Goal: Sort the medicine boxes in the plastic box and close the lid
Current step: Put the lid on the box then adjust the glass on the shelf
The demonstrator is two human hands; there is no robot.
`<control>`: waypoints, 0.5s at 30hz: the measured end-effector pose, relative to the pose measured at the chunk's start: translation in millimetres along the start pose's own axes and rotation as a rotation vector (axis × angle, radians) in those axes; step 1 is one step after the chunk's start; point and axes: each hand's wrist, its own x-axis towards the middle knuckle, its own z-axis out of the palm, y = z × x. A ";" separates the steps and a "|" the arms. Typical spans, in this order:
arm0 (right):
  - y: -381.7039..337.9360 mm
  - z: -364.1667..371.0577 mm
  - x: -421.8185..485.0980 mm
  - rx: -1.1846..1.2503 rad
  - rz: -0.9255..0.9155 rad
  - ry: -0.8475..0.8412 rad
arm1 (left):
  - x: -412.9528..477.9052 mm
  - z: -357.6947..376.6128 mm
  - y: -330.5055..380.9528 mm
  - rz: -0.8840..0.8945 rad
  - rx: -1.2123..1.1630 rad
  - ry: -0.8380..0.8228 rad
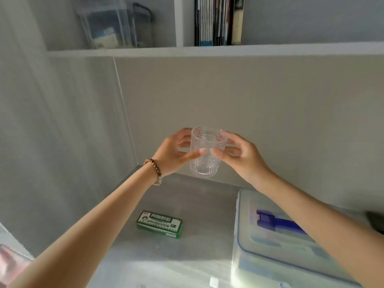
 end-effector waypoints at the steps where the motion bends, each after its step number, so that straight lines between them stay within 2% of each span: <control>1: 12.8 11.8 -3.4 0.001 0.029 0.006 | -2.8 -2.3 -17.4 -0.025 -0.012 -0.038; 9: 98.7 90.4 -35.6 0.049 0.244 0.071 | -40.0 6.9 -146.8 -0.192 -0.119 -0.213; 15: 164.9 130.1 -59.8 0.095 0.401 0.128 | -64.7 30.0 -228.8 -0.281 -0.011 -0.298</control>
